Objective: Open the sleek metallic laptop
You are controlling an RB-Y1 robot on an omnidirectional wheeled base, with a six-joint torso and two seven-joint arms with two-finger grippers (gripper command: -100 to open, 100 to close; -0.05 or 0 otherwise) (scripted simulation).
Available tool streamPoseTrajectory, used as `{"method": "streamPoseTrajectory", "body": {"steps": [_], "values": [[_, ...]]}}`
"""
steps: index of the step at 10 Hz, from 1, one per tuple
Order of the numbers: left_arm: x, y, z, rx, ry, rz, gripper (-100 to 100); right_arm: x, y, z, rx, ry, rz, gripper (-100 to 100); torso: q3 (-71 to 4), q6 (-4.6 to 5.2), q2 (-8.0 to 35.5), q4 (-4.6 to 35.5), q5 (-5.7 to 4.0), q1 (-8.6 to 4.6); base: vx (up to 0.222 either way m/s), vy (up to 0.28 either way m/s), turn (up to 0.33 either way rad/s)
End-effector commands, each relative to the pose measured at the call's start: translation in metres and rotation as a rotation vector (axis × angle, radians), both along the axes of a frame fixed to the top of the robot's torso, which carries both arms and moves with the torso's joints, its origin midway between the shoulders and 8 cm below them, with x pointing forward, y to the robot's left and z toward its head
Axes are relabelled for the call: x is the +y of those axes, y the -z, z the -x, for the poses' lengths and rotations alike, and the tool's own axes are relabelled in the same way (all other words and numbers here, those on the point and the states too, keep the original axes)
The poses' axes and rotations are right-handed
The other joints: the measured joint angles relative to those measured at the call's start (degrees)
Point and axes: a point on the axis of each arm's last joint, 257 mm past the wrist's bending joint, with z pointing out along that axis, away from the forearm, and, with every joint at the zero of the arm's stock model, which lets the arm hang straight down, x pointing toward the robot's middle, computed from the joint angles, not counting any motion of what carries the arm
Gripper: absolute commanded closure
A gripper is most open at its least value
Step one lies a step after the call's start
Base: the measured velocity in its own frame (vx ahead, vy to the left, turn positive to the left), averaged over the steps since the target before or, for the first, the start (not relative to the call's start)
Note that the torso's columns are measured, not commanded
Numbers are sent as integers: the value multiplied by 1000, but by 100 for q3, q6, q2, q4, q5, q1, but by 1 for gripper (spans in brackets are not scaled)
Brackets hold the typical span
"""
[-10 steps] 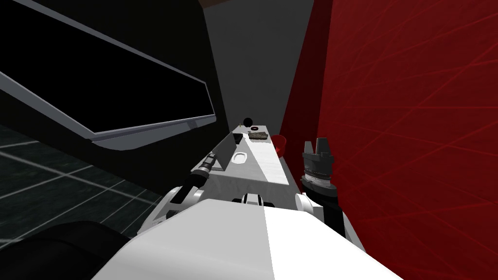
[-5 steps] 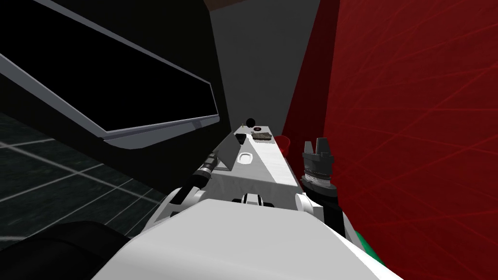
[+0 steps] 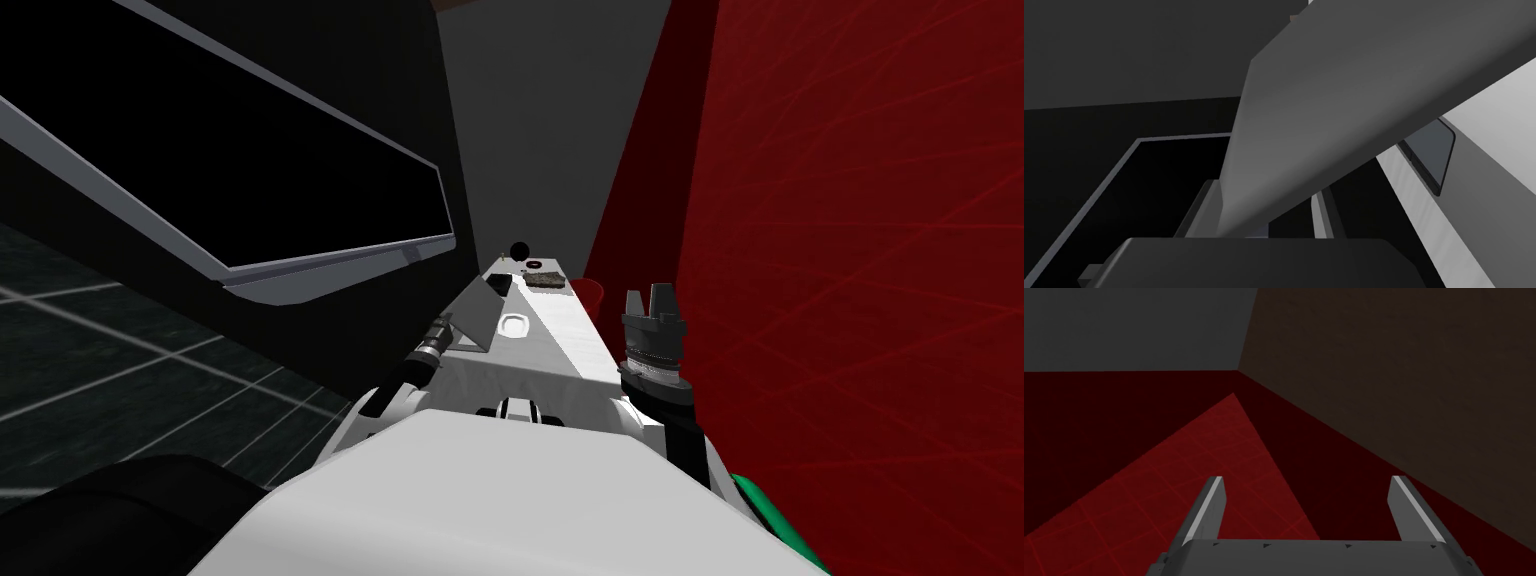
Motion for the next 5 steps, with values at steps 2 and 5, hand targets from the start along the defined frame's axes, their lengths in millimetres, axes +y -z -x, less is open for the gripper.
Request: {"method": "streamPoseTrajectory", "body": {"steps": [2,5], "values": [[-12,20,-9,10,5,200,100,0,0,0,0,0,0,0,-4,-1,-9,-5,5,8,1,123,9],[-17,36,-13,21,5,286,100,0,0,0,0,0,0,0,-6,0,-7,-2,-4,-16,-2,79,6]]}}
